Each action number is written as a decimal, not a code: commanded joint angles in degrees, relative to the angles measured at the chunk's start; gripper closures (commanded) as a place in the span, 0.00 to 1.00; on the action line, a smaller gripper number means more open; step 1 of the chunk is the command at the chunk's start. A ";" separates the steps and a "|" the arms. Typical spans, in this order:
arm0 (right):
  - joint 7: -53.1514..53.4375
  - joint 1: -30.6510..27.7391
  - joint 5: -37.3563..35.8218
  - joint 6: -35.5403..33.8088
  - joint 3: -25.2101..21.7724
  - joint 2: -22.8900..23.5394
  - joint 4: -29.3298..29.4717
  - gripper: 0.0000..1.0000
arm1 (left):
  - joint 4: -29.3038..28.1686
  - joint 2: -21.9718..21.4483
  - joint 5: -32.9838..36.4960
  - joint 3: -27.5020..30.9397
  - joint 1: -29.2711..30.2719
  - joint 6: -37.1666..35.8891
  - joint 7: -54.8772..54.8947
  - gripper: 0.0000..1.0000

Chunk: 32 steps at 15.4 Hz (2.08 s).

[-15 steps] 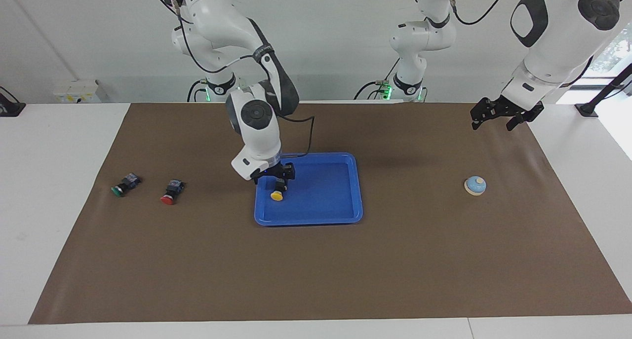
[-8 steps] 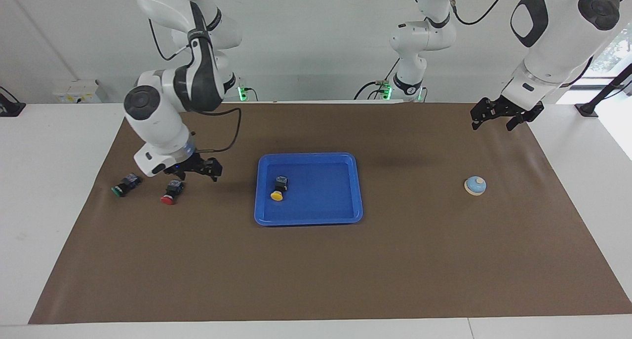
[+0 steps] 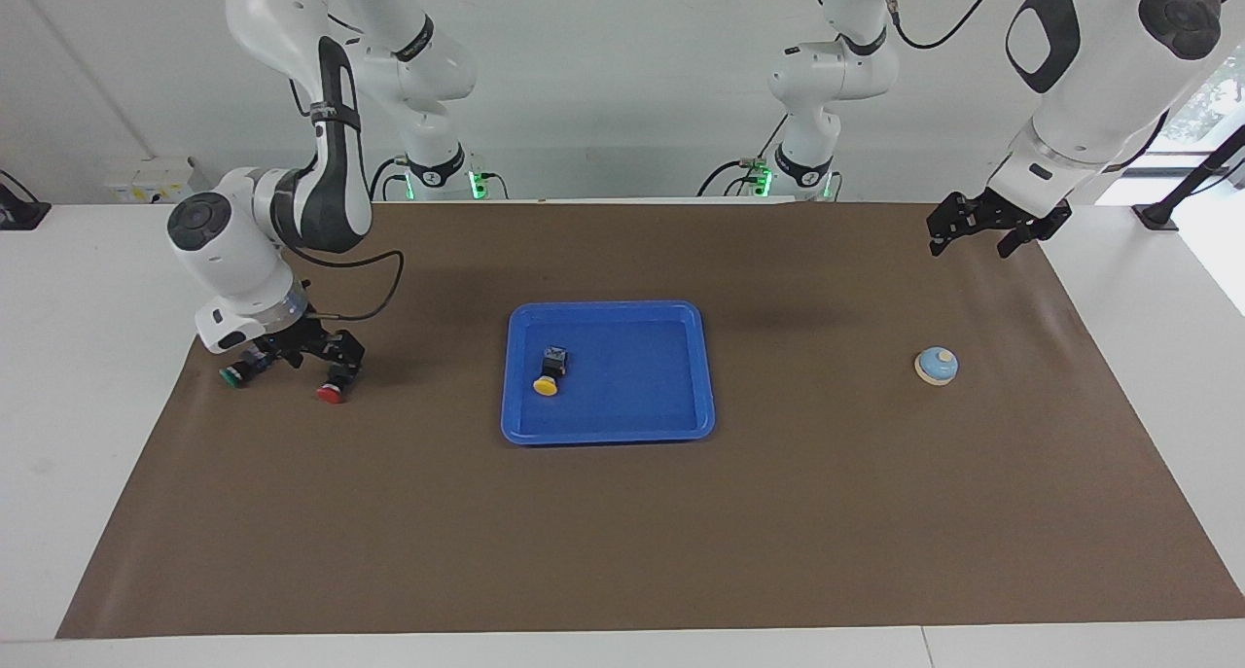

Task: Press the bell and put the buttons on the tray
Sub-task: 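Move the right gripper to the red-capped button and grasp it, then place the red button in the tray beside the yellow one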

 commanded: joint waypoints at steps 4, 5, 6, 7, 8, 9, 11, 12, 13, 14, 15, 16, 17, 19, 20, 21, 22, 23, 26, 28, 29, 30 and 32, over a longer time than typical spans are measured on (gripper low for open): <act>0.54 -0.48 -0.18 7.69 0.87 -0.39 -4.86 0.00 | -0.04 -0.74 -0.05 0.11 0.08 -0.73 -0.45 0.00; 0.98 -0.31 -0.18 7.86 0.87 -0.47 -5.39 0.00 | -0.04 -0.74 -0.05 0.11 0.08 -0.73 -0.45 0.00; 0.73 -0.39 -0.18 7.95 0.87 -0.39 -5.57 0.06 | -0.04 -0.74 -0.05 0.11 0.08 -0.73 -0.45 0.00; 0.64 -0.39 -0.18 7.95 0.87 -0.38 -5.74 0.32 | -0.04 -0.74 -0.05 0.11 0.08 -0.73 -0.45 0.00; 0.20 -0.48 -0.18 7.69 0.87 -0.47 -6.18 0.65 | -0.04 -0.74 -0.05 0.11 0.08 -0.73 -0.45 0.00; -0.59 -0.39 -0.18 7.69 0.87 -0.56 -6.62 0.93 | -0.04 -0.74 -0.05 0.11 0.08 -0.73 -0.45 0.00; -0.16 0.13 -0.18 7.34 0.96 -0.74 -6.89 1.00 | -0.04 -0.74 -0.05 0.11 0.08 -0.73 -0.45 0.00; -0.59 0.22 -0.18 7.08 0.96 -0.65 -6.71 1.00 | -0.04 -0.74 -0.05 0.11 0.08 -0.73 -0.45 0.00; -0.59 0.22 -0.18 6.81 0.96 -0.65 -6.54 1.00 | -0.04 -0.74 -0.05 0.11 0.08 -0.73 -0.45 0.00; -0.59 0.31 -0.18 6.38 1.04 -0.65 -6.19 1.00 | -0.04 -0.74 -0.05 0.11 0.08 -0.73 -0.45 0.00; -0.59 0.40 -0.18 4.81 1.39 -0.65 -5.14 1.00 | -0.04 -0.74 -0.05 0.11 0.08 -0.73 -0.45 0.00; -0.42 1.62 -0.18 1.92 1.39 -0.65 -3.13 1.00 | -0.04 -0.74 -0.05 0.11 0.08 -0.73 -0.45 0.00; -0.16 3.28 -0.18 -1.16 1.39 -0.47 -0.50 1.00 | -0.04 -0.74 -0.05 0.11 0.08 -0.73 -0.45 0.00; 1.33 6.53 -0.18 -8.18 1.39 0.31 5.91 1.00 | -0.04 -0.74 -0.05 0.11 0.08 -0.73 -0.45 0.00; 3.60 8.90 -0.18 -11.87 1.31 1.71 9.86 1.00 | -0.04 -0.74 -0.05 0.11 0.08 -0.73 -0.45 0.00; 6.06 11.01 -0.18 -14.95 1.39 2.07 12.68 1.00 | -0.04 -0.74 -0.05 0.11 0.08 -0.73 -0.45 0.00; 9.30 14.08 -0.18 -17.51 1.31 2.69 15.24 1.00 | -0.04 -0.74 -0.05 0.11 0.08 -0.73 -0.45 0.00; 13.60 17.42 -0.18 -19.01 1.22 3.47 17.52 1.00 | -0.04 -0.74 -0.05 0.11 0.08 -0.73 -0.45 0.00; 24.24 27.26 -0.01 -21.84 1.31 4.53 21.32 1.00 | -0.04 -0.74 -0.05 0.11 0.08 -0.73 -0.45 0.00; 32.50 32.98 0.61 -21.05 1.31 7.68 24.38 1.00 | -0.04 -0.74 -0.05 0.11 0.08 -0.73 -0.45 0.00; 36.02 34.83 0.78 -20.88 1.39 10.40 27.62 1.00 | -0.04 -0.74 -0.05 0.11 0.08 -0.73 -0.45 0.00; 37.36 35.72 0.78 -20.70 1.39 12.25 29.57 1.00 | -0.04 -0.74 -0.05 0.11 0.08 -0.73 -0.45 0.00; 37.72 37.39 0.79 -16.60 1.39 14.46 29.77 1.00 | -0.04 -0.74 -0.05 0.11 0.08 -0.73 -0.45 0.00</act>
